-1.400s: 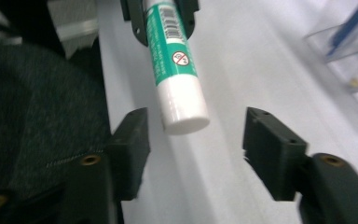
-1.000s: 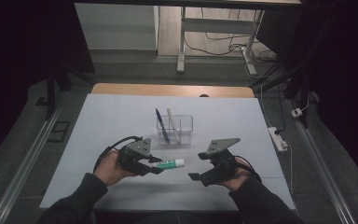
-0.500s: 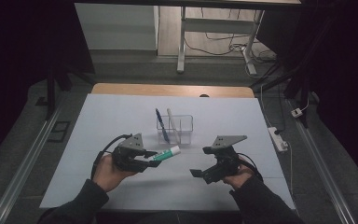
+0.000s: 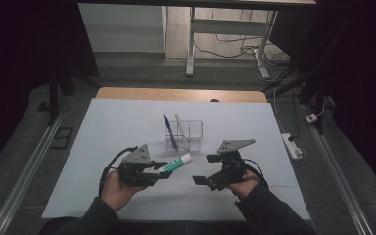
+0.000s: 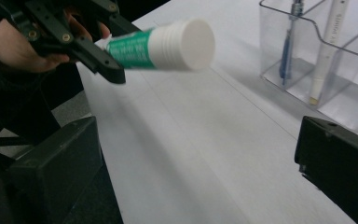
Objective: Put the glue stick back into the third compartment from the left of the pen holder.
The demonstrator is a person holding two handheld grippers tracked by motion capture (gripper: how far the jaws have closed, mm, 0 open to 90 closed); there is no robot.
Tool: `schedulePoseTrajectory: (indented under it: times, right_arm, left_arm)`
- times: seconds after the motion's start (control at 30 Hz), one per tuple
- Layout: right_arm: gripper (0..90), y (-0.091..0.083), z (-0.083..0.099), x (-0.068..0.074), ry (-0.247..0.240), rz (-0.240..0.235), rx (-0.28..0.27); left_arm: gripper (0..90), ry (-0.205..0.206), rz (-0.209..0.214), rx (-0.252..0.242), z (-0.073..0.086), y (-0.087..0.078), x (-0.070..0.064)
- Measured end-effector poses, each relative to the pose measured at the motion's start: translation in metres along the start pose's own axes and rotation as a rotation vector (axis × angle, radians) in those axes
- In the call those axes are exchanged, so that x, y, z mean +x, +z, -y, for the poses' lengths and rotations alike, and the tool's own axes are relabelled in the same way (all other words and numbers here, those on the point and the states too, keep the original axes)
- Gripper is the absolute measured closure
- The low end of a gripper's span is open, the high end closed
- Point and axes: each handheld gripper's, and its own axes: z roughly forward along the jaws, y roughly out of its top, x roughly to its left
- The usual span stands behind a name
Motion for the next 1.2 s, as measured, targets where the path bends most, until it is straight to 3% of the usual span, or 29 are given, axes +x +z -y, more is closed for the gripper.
schedulePoseTrajectory:
  times: [0.13,0.2,0.27,0.5,0.7,1.03,1.2]
  right_arm:
    - [0.2,0.004,-0.005,0.002,0.04,-0.048,-0.007]
    - [0.2,0.007,-0.008,0.004,0.053,-0.047,-0.009]
    - [1.6,0.008,-0.009,0.005,0.072,-0.082,-0.032]
    - [21.2,0.012,-0.014,0.001,0.15,-0.205,-0.108]
    - [37.4,0.014,-0.016,-0.001,0.168,-0.275,-0.132]
    - [56.7,0.012,-0.014,-0.007,0.188,-0.321,-0.14]
    - [61.2,0.012,-0.012,-0.013,0.235,-0.378,-0.138]
  left_arm:
    - [65.3,0.02,-0.003,-0.011,-0.001,0.001,-0.004]
    - [65.4,0.024,0.002,-0.018,-0.001,0.001,-0.005]
    - [65.4,0.035,0.001,-0.029,-0.002,0.001,-0.007]
    - [65.3,0.063,0.019,-0.051,-0.002,-0.001,-0.009]
    - [65.3,0.09,0.025,-0.05,-0.003,0.0,-0.011]
    - [65.2,0.127,0.037,-0.061,-0.002,0.001,-0.012]
    - [65.0,0.146,0.044,-0.056,-0.001,0.002,-0.011]
